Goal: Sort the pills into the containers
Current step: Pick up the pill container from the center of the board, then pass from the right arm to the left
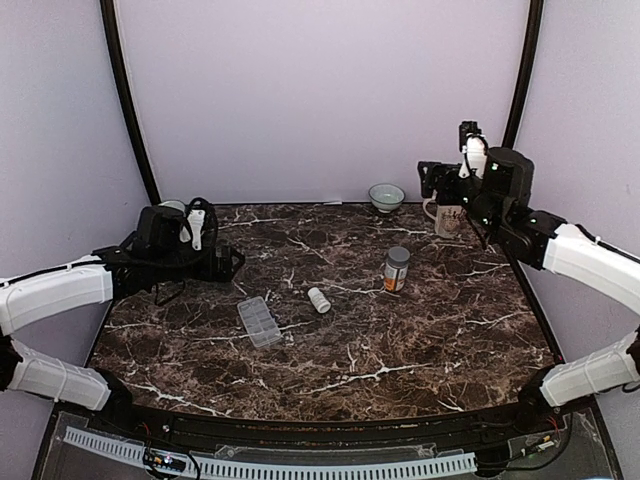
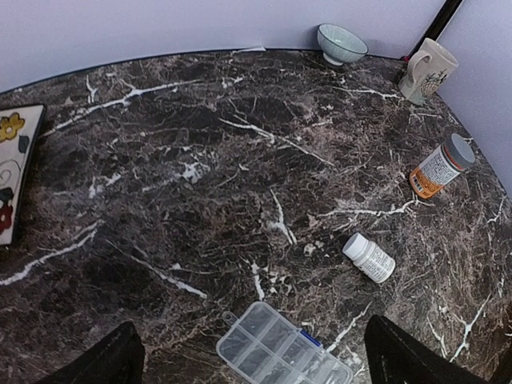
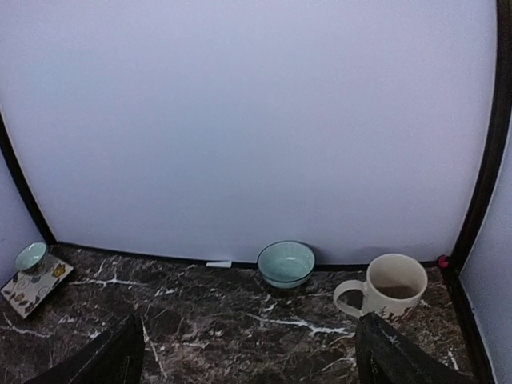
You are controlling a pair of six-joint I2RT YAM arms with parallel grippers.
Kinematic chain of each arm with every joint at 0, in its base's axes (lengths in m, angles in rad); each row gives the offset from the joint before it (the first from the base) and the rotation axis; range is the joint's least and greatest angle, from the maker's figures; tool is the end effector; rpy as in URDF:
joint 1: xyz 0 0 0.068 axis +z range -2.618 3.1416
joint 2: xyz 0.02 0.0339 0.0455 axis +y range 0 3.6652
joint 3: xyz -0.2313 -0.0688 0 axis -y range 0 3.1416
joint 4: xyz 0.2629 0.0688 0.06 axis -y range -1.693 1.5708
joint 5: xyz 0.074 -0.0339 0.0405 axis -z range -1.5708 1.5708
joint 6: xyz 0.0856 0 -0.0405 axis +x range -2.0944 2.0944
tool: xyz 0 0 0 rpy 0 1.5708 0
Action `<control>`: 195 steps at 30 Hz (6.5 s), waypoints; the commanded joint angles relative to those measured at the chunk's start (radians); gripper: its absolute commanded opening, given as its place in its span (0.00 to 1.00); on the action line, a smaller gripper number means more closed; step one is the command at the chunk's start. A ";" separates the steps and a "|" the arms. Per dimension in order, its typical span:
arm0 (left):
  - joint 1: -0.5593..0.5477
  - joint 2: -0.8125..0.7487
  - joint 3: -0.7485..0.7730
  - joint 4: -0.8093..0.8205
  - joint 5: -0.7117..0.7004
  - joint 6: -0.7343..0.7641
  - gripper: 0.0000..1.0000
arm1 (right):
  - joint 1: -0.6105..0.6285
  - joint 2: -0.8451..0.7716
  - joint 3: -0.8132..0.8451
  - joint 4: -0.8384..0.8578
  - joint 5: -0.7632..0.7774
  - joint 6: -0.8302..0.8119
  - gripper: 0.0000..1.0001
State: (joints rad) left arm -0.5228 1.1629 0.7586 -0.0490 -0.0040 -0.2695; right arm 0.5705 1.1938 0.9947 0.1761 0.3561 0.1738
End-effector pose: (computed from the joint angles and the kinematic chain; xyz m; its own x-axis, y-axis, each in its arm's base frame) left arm 0.2922 -0.1680 0.2077 -0.4979 -0.0204 -0.8670 0.3773 0.8951 -0.2377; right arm 0.3179 0.1686 0.3318 -0.0559 0.1567 -0.9861 -0.2063 0.9645 0.1650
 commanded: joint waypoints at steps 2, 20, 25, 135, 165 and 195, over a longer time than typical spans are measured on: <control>-0.039 0.062 0.037 -0.114 0.020 -0.159 0.99 | 0.167 0.142 0.179 -0.301 0.025 0.092 0.92; -0.054 -0.017 -0.134 -0.133 0.024 -0.514 0.99 | 0.578 0.626 0.491 -0.553 -0.129 0.336 0.90; -0.053 0.026 -0.134 -0.122 0.052 -0.535 0.99 | 0.579 0.729 0.548 -0.553 -0.208 0.348 0.91; -0.002 0.231 -0.299 0.620 0.245 -0.897 0.71 | 0.532 0.936 0.782 -0.597 -0.403 0.387 0.41; 0.001 0.317 -0.279 0.829 0.375 -0.874 0.19 | 0.499 0.914 0.762 -0.572 -0.437 0.367 0.63; 0.176 0.597 -0.204 1.787 1.067 -1.328 0.14 | 0.304 0.487 0.219 0.015 -0.962 0.483 0.85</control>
State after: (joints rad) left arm -0.3489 1.7164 0.5247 1.3968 0.9482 -1.3754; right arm 0.8768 1.6886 1.2152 0.0250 -0.4648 0.5911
